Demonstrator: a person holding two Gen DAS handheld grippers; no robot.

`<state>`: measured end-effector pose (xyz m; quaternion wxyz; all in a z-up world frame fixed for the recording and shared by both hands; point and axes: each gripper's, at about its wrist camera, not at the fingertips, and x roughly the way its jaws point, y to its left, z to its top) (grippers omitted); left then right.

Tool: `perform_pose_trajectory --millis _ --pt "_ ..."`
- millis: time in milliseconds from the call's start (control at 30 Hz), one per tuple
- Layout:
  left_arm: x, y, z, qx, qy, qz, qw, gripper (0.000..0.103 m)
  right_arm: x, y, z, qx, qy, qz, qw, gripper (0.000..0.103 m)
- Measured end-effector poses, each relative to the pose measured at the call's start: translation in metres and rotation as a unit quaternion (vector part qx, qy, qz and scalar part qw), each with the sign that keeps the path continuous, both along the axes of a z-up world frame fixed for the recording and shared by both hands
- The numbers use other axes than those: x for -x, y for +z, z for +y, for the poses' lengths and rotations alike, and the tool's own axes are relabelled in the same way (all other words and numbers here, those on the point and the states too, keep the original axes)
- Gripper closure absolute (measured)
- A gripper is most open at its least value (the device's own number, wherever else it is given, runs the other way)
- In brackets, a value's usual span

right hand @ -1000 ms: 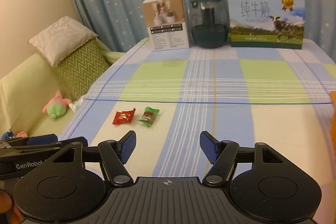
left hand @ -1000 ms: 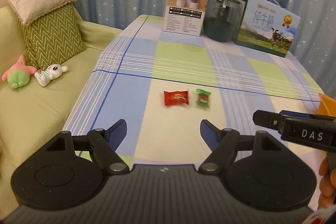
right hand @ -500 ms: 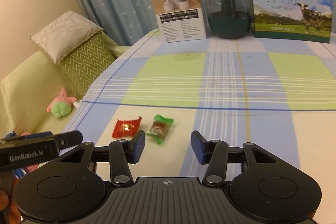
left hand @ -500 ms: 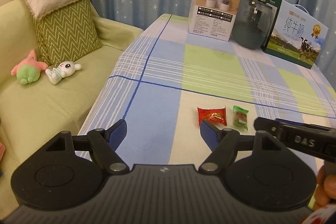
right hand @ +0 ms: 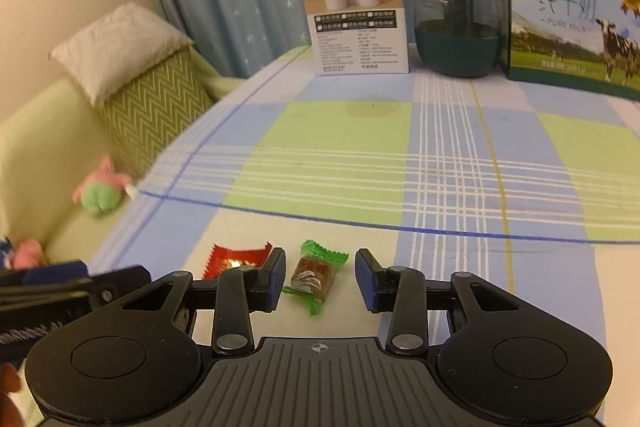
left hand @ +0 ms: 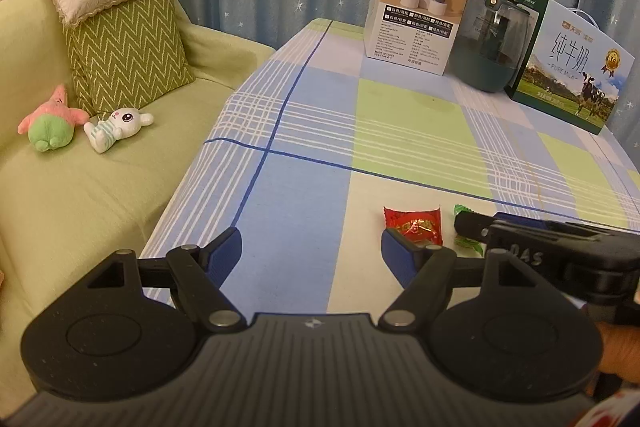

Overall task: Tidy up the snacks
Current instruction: 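Close the right tool on the green-wrapped candy, then close the left tool on the red wrapped candy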

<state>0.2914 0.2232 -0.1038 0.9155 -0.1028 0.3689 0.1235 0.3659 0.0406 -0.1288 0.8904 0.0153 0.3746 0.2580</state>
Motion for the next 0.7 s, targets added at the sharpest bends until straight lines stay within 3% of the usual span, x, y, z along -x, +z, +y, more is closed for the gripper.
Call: perform_pose_trajectory --millis 133,167,200,700 --pt "-0.001 0.0 -0.001 -0.002 -0.002 0.001 1.0 0.029 0.001 -0.006 0.002 0.003 0.008 -0.001 1.0 0.071" --pt "-0.001 0.0 0.0 -0.001 -0.002 0.0 1.0 0.029 0.002 -0.006 0.003 0.006 0.014 -0.004 1.0 0.08" --pt "-0.001 0.0 -0.001 0.0 -0.002 0.0 1.0 0.029 0.003 -0.006 0.003 0.009 0.018 -0.006 1.0 0.082" --pt "-0.014 -0.008 -0.018 0.004 -0.049 -0.002 0.9988 0.029 0.001 0.02 -0.057 -0.005 -0.03 0.0 1.0 0.082"
